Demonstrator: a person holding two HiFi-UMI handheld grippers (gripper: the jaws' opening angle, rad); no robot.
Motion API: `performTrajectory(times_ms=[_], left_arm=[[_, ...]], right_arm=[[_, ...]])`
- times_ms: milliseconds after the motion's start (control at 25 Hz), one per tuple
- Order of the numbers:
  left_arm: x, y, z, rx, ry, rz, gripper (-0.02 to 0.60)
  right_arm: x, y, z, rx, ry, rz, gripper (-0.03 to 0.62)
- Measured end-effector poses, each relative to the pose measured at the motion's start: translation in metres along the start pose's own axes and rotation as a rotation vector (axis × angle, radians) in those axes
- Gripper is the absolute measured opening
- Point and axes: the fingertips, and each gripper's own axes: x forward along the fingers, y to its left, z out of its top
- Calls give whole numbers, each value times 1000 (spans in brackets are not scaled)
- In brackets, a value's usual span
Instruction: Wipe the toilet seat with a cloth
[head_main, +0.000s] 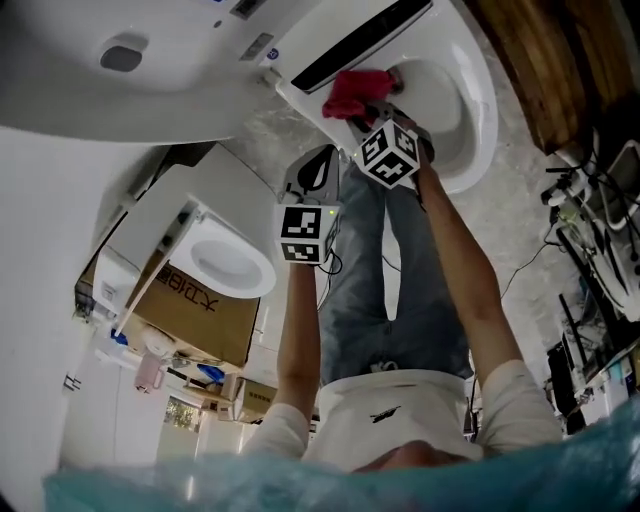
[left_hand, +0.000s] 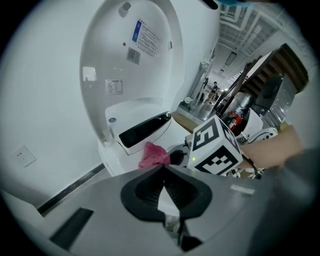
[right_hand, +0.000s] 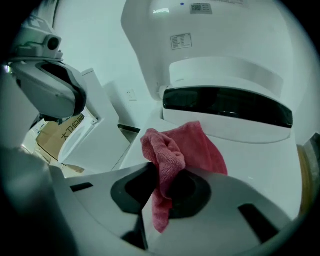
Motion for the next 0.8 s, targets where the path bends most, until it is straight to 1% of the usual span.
performTrajectory(times_ms=[200, 400, 600, 800], left_arm=[[-26, -14, 1, 24, 7, 5, 6], [-61, -47, 23, 76, 4, -22, 6], [-104, -90, 69, 133, -36, -59, 6], [-148, -134, 132, 200, -104, -97, 6]], right_arm=[[-37, 16, 4, 43, -29, -9, 51], [-112, 21, 19, 76, -80, -55, 51], [-209, 15, 49, 152, -174, -138, 51], [-307, 11, 88, 207, -309, -220, 51]])
